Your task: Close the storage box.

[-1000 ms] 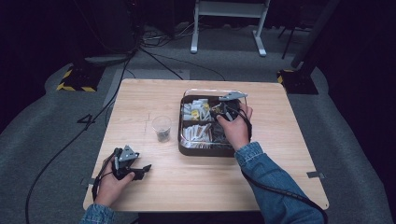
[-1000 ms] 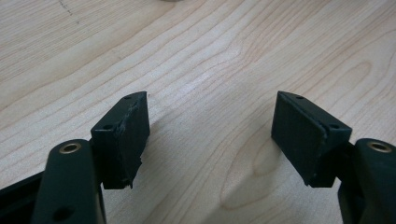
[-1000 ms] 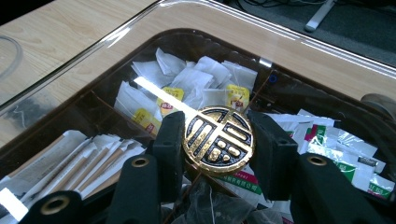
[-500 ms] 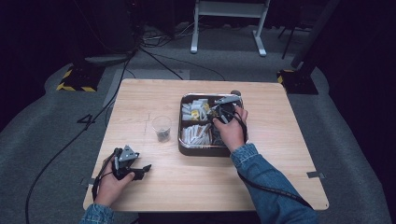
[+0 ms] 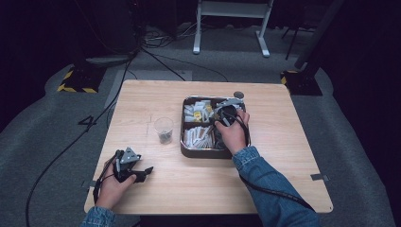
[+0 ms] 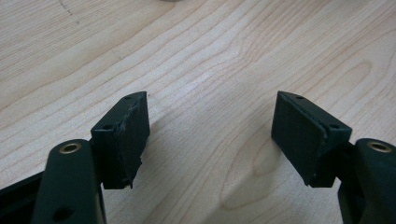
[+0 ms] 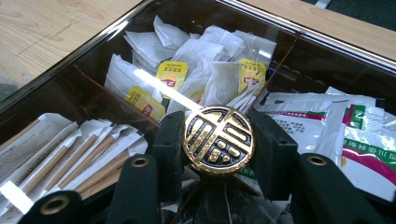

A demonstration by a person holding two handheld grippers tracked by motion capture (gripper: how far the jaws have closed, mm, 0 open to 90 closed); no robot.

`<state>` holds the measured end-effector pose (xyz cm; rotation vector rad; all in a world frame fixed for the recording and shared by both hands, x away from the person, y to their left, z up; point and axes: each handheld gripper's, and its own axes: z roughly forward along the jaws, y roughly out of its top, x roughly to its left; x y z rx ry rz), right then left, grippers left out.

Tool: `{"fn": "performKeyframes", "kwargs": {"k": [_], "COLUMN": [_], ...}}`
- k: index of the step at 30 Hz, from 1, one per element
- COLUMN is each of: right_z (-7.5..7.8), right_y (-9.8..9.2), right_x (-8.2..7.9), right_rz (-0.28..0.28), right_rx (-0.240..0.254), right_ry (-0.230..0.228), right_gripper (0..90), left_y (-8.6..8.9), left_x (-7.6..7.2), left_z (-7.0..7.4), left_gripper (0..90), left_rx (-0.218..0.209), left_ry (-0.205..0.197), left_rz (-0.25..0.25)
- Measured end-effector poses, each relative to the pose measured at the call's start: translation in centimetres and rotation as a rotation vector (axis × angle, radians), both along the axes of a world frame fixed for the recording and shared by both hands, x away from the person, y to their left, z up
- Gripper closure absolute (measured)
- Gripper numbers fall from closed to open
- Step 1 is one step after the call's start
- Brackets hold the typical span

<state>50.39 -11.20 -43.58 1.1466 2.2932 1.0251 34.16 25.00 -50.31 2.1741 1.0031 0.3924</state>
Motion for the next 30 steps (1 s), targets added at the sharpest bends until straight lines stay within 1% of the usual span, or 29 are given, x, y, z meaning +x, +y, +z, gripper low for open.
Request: {"fn": "performKeyframes", "kwargs": {"k": [7,9,21,23,25,30], "right_z": [-0.08,-0.22,-0.22,-0.23,-0.23,0.09], "right_y": [0.04,0.01,-0.09,-0.16,-0.33,-0.53], "right_x": [-0.12,-0.2,-0.04,0.0,0.06,-0.03], "right_rz": [0.002,0.001,0.01,0.011,0.016,0.023], "right_rx": [-0.004,0.0,0.001,0.008,0.029,0.053], "right_ry": [0.013,0.005,0.009,0.013,0.02,0.014], "right_gripper": [59.0,59.0,58.9,58.6,57.7,53.8], "left_y": [0.0,-0.01,0.0,0.0,0.0,0.0], "left_x": [0.0,0.0,0.0,0.0,0.0,0.0], "left_z": [0.0,0.0,0.0,0.0,0.0,0.0], "left_gripper": [28.4,28.4,28.4,28.4,28.4,28.4], "left_rx": [0.0,-0.001,0.0,0.0,0.0,0.0], "left_ry": [0.0,0.0,0.0,0.0,0.0,0.0], "left_rz": [0.0,0.0,0.0,0.0,0.0,0.0]}}
